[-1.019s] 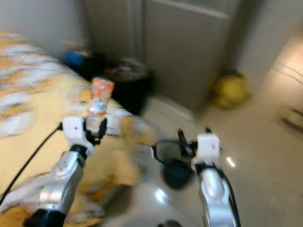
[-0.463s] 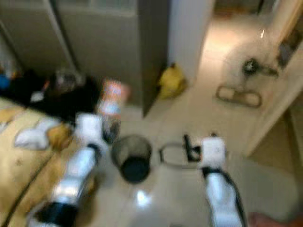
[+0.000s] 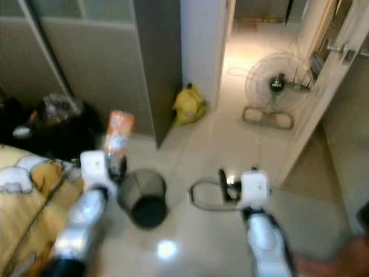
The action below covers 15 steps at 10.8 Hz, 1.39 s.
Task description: Clean up the room
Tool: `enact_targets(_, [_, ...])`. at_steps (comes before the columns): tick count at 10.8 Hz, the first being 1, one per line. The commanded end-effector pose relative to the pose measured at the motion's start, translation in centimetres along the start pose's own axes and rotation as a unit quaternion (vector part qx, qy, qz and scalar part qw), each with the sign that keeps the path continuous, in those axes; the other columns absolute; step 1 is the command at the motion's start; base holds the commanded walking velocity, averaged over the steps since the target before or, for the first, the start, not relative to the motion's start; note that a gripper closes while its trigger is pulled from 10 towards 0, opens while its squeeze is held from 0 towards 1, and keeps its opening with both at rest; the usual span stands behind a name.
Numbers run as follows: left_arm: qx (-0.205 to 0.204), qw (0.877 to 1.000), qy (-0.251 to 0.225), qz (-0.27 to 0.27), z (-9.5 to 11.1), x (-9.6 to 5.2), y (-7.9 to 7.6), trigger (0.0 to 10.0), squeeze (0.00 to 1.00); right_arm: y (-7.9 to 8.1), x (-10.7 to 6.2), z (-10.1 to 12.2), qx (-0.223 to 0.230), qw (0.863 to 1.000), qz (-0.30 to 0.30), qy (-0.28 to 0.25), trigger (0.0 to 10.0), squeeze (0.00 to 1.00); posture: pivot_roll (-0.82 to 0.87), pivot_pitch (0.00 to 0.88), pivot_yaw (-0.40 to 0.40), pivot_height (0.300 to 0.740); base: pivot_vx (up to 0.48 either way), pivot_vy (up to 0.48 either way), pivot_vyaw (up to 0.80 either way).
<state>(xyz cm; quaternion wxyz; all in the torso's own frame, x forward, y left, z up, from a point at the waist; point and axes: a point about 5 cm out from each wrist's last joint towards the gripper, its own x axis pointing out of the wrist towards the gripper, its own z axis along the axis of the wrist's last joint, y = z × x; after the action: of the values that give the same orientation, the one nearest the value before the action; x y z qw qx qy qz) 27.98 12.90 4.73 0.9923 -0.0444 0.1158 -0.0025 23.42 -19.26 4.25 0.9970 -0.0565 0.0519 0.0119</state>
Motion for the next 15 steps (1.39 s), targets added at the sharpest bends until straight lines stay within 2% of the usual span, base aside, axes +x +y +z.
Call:
enact_targets(1, [0.013,1.0,-0.019,0.012,1.2,0.5,0.8,10.0,0.0,1.0,0.3,0.2,0.007,1.0,0.015,-0.005,10.0,0.0,-0.23,0.0,0.07,0.74,0.48,0.0,0.0])
enact_targets(4, [0.02,1.0,-0.008,0.016,0.8,0.7,0.7,10.0,0.0,0.7,0.3,0.0,-0.006,1.0,0.015,-0.001,10.0,0.0,-0.23,0.0,0.069,0.74,0.48,0.0,0.39])
enact_targets(5, [0.047,0.999,-0.016,-0.008,0.9,0.6,0.0,10.0,0.0,0.7,0.3,0.0,-0.006,1.0,0.016,0.0,10.0,0.0,-0.23,0.0,0.068,0.74,0.48,0.0,0.44])
enact_targets(6, [0.054,0.998,-0.015,-0.015,0.8,0.5,-0.4,10.0,0.0,0.8,0.3,0.0,-0.015,1.0,0.018,-0.001,10.0,0.0,-0.23,0.0,0.069,0.74,0.48,0.0,0.0])
enact_targets(9, [0.053,0.998,0.008,0.011,-0.2,0.3,0.4,10.0,0.0,0.9,-0.1,-0.5,-0.01,1.0,0.018,0.012,10.0,0.0,-0.24,0.0,0.072,0.74,0.48,0.0,0.0])
enact_targets(10, [0.134,0.99,0.045,0.027,-1.2,0.5,0.7,10.0,0.0,1.3,-0.5,-1.4,-0.01,0.999,0.035,0.037,10.0,0.0,-0.24,0.0,0.074,0.74,0.0,0.0,0.0])
enact_targets(11, [0.22,0.968,0.119,0.034,-3.1,1.0,1.6,10.0,0.0,2.0,-1.1,-2.5,-0.009,0.996,0.052,0.068,10.0,0.0,-0.26,0.013,0.073,0.74,0.0,0.0,0.0])
enact_targets(12, [0.204,0.966,0.159,0.021,-4.0,1.5,1.8,10.0,0.0,2.1,-1.5,-2.7,0.005,0.996,0.043,0.077,10.0,0.0,-0.27,0.034,0.073,0.74,0.0,0.0,0.0])
enact_targets(13, [0.222,0.946,0.235,-0.026,-6.0,1.6,0.9,10.0,0.0,2.1,-2.0,-3.1,0.008,0.995,0.041,0.092,10.0,0.0,-0.29,0.063,0.078,0.74,0.0,0.0,0.0])
enact_targets(14, [0.24,0.937,0.248,-0.05,-6.6,1.5,0.2,10.0,0.0,2.1,-2.8,-3.4,0.008,0.994,0.043,0.101,10.0,0.0,-0.3,0.077,0.08,0.74,0.0,0.0,0.0])
enact_targets(15, [0.237,0.93,0.278,-0.046,-7.8,1.0,-0.3,10.0,0.0,1.8,-5.1,-4.2,-0.009,0.991,0.056,0.121,10.0,0.0,-0.34,0.126,0.089,0.74,0.0,0.0,0.0])
